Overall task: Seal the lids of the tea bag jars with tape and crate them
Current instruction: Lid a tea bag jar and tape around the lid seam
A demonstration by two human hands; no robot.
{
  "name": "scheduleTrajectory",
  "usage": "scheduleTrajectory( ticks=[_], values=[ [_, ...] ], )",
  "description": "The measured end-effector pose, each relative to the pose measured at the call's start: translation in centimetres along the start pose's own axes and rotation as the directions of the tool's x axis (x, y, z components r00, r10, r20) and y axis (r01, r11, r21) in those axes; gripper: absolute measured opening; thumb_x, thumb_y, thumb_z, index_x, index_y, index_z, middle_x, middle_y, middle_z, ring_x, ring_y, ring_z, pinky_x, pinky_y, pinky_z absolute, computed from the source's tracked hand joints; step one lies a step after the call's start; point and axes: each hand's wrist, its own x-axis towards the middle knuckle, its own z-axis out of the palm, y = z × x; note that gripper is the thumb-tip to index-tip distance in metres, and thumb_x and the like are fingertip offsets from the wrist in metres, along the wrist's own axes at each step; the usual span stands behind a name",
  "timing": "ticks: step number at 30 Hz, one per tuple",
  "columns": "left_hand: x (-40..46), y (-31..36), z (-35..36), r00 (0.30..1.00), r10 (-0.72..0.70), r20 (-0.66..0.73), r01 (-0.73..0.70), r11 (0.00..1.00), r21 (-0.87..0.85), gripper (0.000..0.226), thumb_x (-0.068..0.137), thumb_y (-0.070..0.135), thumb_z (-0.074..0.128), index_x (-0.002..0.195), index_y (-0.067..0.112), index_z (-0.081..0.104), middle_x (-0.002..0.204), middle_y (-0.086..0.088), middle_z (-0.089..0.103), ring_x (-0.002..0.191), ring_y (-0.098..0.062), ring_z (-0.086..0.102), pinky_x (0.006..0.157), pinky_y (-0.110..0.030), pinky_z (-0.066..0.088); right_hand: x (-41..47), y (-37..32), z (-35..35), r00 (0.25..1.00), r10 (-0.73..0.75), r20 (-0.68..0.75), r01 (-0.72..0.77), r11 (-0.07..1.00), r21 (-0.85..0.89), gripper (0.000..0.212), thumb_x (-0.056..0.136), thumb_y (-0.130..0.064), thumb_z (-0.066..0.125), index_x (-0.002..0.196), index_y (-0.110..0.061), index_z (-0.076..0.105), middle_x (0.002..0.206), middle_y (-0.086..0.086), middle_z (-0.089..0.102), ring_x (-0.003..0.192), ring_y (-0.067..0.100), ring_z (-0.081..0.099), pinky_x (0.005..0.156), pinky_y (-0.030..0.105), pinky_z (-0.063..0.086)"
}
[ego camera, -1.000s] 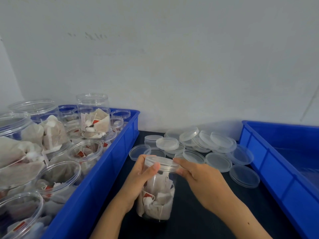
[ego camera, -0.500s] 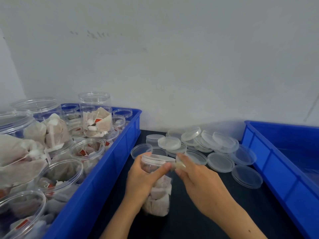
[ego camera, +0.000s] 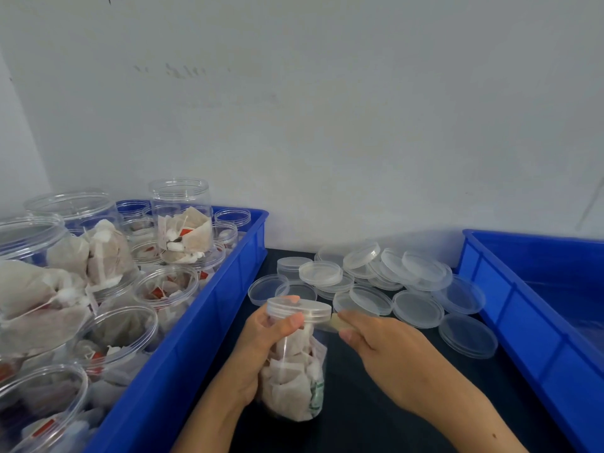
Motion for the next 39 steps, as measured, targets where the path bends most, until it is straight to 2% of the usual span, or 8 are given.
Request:
scheduleTrajectory(
  ticks=[5,11,16,24,30,33,36,39],
  values=[
    [0.1,-0.4,-0.3,0.998,0.007,0.067,-0.006,1.000,-0.019,0.085,0.041,0.050,0.087,0.118,0.022,0.065,0.105,-0.007,0.073,0.093,-0.021,0.071,0.070,-0.028,0.057,0.4,0.5,0.4,0.999,0.002,-0.038,0.001,0.996,0.093,0.033,0.102,-0.043,0.035,0.134,-0.048,0.041,0.115,-0.006,0.067,0.106,0.013,0.059,0.092,0.028,0.047],
    [0.0,-0.3,-0.2,0.996,0.035,0.087,-0.039,0.998,0.040,0.102,0.031,0.064,0.088,0.120,0.021,0.063,0.109,-0.006,0.072,0.103,-0.024,0.068,0.079,-0.033,0.053,0.9,0.7,0.4,0.996,-0.001,-0.085,0.008,0.997,0.071,0.030,0.102,-0.041,0.039,0.127,-0.039,0.053,0.116,-0.006,0.067,0.108,0.015,0.059,0.093,0.033,0.048],
    [-0.1,-0.3,-0.2,0.990,0.040,0.132,-0.046,0.998,0.043,0.101,0.031,0.062,0.089,0.120,0.022,0.061,0.108,-0.004,0.073,0.101,-0.020,0.069,0.074,-0.026,0.056,0.9,0.5,0.0,0.996,-0.021,-0.085,0.024,0.999,0.027,0.028,0.102,-0.040,0.039,0.119,-0.029,0.057,0.108,-0.005,0.068,0.102,0.016,0.060,0.090,0.035,0.049],
    [-0.2,-0.3,-0.1,0.986,0.074,0.147,-0.076,0.997,0.007,0.104,0.034,0.059,0.090,0.124,0.016,0.059,0.111,-0.004,0.072,0.104,-0.019,0.068,0.077,-0.025,0.055,0.9,0.3,0.1,0.996,-0.012,-0.083,0.015,0.999,0.039,0.028,0.101,-0.043,0.039,0.123,-0.042,0.056,0.103,-0.010,0.068,0.097,0.011,0.060,0.086,0.031,0.049],
    [-0.2,-0.6,0.2,0.988,0.109,0.110,-0.113,0.993,0.025,0.115,0.029,0.065,0.088,0.124,0.018,0.044,0.102,0.008,0.072,0.097,-0.009,0.068,0.072,-0.019,0.055,1.0,0.2,0.2,0.999,-0.007,-0.044,0.013,0.992,0.124,0.028,0.102,-0.042,0.039,0.125,-0.044,0.053,0.099,-0.011,0.068,0.094,0.012,0.060,0.086,0.032,0.049],
    [-0.2,-0.3,0.2,0.986,0.129,0.107,-0.140,0.985,0.105,0.095,0.049,0.071,0.078,0.119,0.015,0.048,0.106,0.003,0.070,0.099,-0.012,0.068,0.074,-0.020,0.054,0.9,0.1,0.5,0.998,0.023,-0.055,-0.018,0.995,0.100,0.026,0.103,-0.040,0.038,0.110,-0.029,0.060,0.081,-0.006,0.064,0.079,0.015,0.059,0.076,0.031,0.050],
    [-0.3,-0.3,0.6,0.975,0.222,0.025,-0.222,0.951,0.217,0.067,0.071,0.069,0.057,0.128,0.035,0.051,0.124,0.013,0.058,0.110,0.002,0.059,0.087,-0.019,0.050,1.0,0.0,0.7,0.996,0.058,-0.073,-0.052,0.996,0.076,0.031,0.103,-0.038,0.037,0.089,-0.022,0.059,0.070,-0.004,0.057,0.069,0.015,0.055,0.068,0.029,0.045],
    [-0.6,-0.3,1.2,0.960,0.279,-0.010,-0.260,0.906,0.333,0.086,0.062,0.076,0.065,0.138,0.046,0.038,0.126,0.028,0.053,0.114,0.011,0.052,0.093,-0.018,0.045,0.9,-0.5,0.9,0.996,0.053,-0.075,-0.052,0.998,0.023,0.036,0.103,-0.038,0.034,0.078,-0.020,0.053,0.063,-0.006,0.048,0.063,0.015,0.048,0.060,0.027,0.038]
  ],
)
